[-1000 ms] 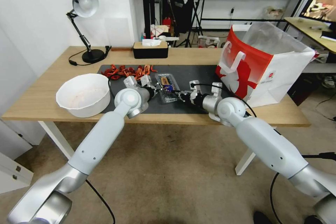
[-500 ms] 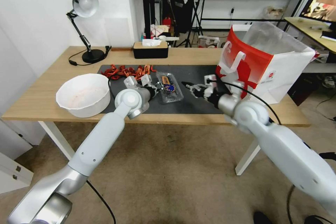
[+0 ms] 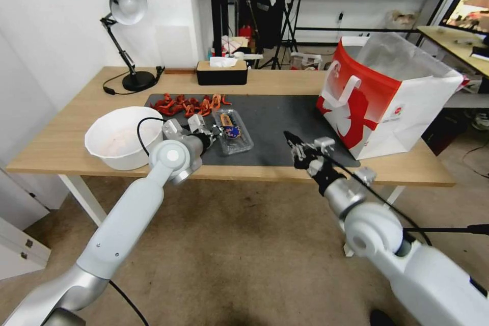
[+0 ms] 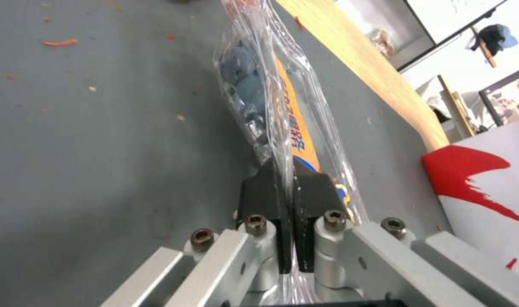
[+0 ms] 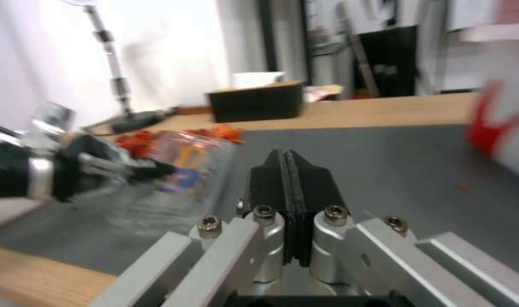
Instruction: Close the takeout container lid, then place the container into the takeout bag.
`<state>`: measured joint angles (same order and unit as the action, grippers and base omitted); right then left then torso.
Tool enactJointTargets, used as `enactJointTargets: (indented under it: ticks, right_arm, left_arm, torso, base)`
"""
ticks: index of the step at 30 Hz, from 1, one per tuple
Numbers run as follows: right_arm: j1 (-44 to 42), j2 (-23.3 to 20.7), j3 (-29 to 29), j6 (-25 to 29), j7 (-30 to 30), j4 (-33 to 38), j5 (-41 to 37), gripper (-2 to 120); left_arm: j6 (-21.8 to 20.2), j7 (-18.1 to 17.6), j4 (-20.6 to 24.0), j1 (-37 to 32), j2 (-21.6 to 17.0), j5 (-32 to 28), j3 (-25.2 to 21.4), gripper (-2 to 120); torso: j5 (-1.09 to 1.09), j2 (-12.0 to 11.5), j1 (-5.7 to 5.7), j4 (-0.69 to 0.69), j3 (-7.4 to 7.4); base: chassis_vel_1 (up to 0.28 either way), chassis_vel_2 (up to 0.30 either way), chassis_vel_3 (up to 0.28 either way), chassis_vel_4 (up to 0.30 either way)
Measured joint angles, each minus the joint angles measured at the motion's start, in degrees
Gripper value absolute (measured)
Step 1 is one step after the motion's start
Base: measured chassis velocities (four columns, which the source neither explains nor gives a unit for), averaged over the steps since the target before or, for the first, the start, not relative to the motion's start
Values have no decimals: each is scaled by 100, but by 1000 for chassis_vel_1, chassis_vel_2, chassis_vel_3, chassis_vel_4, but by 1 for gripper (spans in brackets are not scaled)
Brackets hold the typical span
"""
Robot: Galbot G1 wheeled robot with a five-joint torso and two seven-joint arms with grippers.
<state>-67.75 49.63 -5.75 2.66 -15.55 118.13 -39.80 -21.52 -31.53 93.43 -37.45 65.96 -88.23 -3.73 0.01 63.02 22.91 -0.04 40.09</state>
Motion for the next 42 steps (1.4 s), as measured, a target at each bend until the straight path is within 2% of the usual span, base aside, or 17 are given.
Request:
enactJointTargets:
  ticks: [3,7,11,14,16,17,19,21,22,26,27,31,32,35,42]
  right_arm:
    - [-466,85,-57,218,-377,50,470,0]
    - [-942,228,-120,344,-743,107,876,0]
    - [-1195,324,-117,397,-893,139,1086,1]
    - [-1470,513,-93,462,-1042,122,1332,17]
    - [-1488,531,-91,470,-1053,111,1350,18]
    - [-1582,622,-65,544,-1104,43,1463,27]
    - [-1605,649,-59,568,-1115,24,1497,28]
    - [-1700,771,-39,644,-1147,-32,1627,41]
    - [-1700,771,-39,644,-1147,-32,1627,41]
    - [-1715,813,-37,665,-1170,-43,1702,58]
    - [-1715,813,-37,665,-1170,-43,1702,58]
    - [-1749,816,-31,681,-1178,-69,1803,79]
    - [-1749,816,-31,681,-1178,-69,1803,79]
    - [-1792,828,-29,724,-1175,-105,1894,93]
    - [-1839,885,-34,793,-1142,-135,2091,110]
  left_arm:
    - [0,15,2,0,12,1,0,0]
    - [3,31,10,0,12,0,0,0]
    - [11,63,25,-8,-6,-4,-10,0]
    - [16,116,38,-28,-28,-16,-24,0]
    - [17,118,38,-28,-28,-16,-25,0]
    - [20,133,38,-29,-29,-18,-26,0]
    - [21,135,38,-28,-29,-19,-26,0]
    - [25,144,38,-28,-25,-21,-25,0]
    - [25,144,38,-28,-25,-21,-25,0]
    - [34,146,37,-24,-1,-23,-23,0]
    - [34,146,37,-24,-1,-23,-23,0]
    - [40,150,37,-25,33,-22,-15,0]
    - [40,150,37,-25,33,-22,-15,0]
    - [83,188,37,-21,49,-21,7,0]
    - [284,368,54,155,90,36,98,0]
  torso:
    - [-2,0,1,4,1]
    - [-1,0,0,3,1]
    - [-2,0,0,3,1]
    - [-3,0,0,5,1]
    - [-2,0,0,5,1]
    - [-1,0,0,4,1]
    - [-1,0,0,4,1]
    - [-2,0,1,4,1]
    - [-2,0,1,4,1]
    - [-2,0,1,4,1]
    - [-2,0,1,4,1]
    - [-1,0,1,4,1]
    - [-1,0,1,4,1]
    - [-1,0,1,4,1]
    - [-1,0,1,4,1]
  base:
    - [0,0,0,0]
    - [0,0,0,0]
    - [0,0,0,0]
    - [0,0,0,0]
    - [0,0,0,0]
    - [0,0,0,0]
    - [0,0,0,0]
    - [0,0,0,0]
    - [0,0,0,0]
    - [0,0,0,0]
    - [0,0,0,0]
    - [0,0,0,0]
    - [0,0,0,0]
    - [0,0,0,0]
    - [0,0,0,0]
